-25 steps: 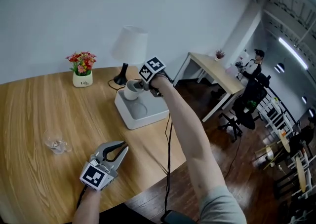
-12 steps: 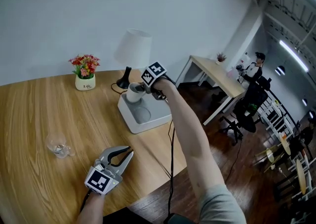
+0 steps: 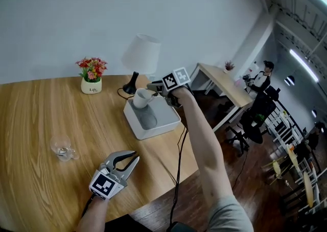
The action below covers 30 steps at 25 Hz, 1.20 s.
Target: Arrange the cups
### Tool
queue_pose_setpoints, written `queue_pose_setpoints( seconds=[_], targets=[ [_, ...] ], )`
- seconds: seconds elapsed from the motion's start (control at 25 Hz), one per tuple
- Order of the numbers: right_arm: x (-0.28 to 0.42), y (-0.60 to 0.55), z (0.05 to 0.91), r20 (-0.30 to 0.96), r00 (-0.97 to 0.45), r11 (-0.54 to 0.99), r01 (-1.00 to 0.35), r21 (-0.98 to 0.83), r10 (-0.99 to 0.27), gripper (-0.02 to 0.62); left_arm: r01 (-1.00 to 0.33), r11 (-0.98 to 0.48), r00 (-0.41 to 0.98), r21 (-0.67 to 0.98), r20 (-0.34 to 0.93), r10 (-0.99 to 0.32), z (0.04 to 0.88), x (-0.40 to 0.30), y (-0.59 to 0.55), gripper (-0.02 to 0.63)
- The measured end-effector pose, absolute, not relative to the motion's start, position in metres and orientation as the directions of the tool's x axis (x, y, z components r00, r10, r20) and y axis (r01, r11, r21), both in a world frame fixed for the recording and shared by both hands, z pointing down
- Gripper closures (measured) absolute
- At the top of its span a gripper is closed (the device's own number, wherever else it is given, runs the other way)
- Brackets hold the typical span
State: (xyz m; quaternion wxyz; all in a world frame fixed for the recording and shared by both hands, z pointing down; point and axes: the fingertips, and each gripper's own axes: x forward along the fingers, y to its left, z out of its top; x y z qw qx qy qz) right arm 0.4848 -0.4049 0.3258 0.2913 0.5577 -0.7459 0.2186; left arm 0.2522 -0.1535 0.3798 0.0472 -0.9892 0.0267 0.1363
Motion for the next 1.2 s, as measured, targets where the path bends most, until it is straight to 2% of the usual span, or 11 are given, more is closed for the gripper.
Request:
queue_pose_setpoints(
  seconds=[0.08, 0.16, 0.28, 0.52, 0.68, 0.84, 1.16, 1.2],
  targets=[
    [0.455, -0.393, 0.296, 0.574, -0.284, 0.363, -0.932, 0.024, -0.768, 0.433, -0.067, -0.994, 0.960, -0.083, -0.275, -0.042, 0.381, 0.252, -0.154, 0.558],
    [0.407, -0.375, 0.270, 0.455, -0.394, 0.476, -0.876, 0.076, -0.798, 0.477, -0.072, -0.994, 0.958, -0.080, -0.281, -0.046, 0.381, 0.252, -0.155, 0.558],
    [0.332, -0.337, 0.259, 0.365, -0.529, 0.611, -0.777, 0.155, -0.766, 0.479, -0.080, -0.994, 0.956, -0.080, -0.289, -0.053, 0.380, 0.253, -0.155, 0.558],
    [0.230, -0.271, 0.296, 0.389, -0.631, 0.730, -0.655, 0.195, -0.671, 0.485, -0.110, -0.987, 0.955, -0.119, -0.289, -0.072, 0.370, 0.242, -0.150, 0.558],
    [0.188, -0.251, 0.324, 0.365, -0.696, 0.770, -0.630, 0.104, -0.619, 0.505, -0.171, -0.980, 0.943, -0.099, -0.303, -0.134, 0.365, 0.213, -0.154, 0.558],
    [0.136, -0.229, 0.342, 0.350, -0.752, 0.817, -0.573, 0.073, -0.559, 0.505, -0.213, -0.967, 0.945, -0.142, -0.281, -0.167, 0.359, 0.170, -0.140, 0.558],
    [0.035, -0.215, 0.368, 0.418, -0.808, 0.902, -0.427, 0.071, -0.415, 0.505, -0.390, -0.916, 0.893, -0.095, -0.284, -0.350, 0.368, 0.060, -0.150, 0.560],
    [0.026, -0.215, 0.369, 0.418, -0.813, 0.906, -0.419, 0.061, -0.404, 0.479, -0.404, -0.910, 0.885, -0.094, -0.291, -0.363, 0.369, 0.049, -0.152, 0.560]
  ],
)
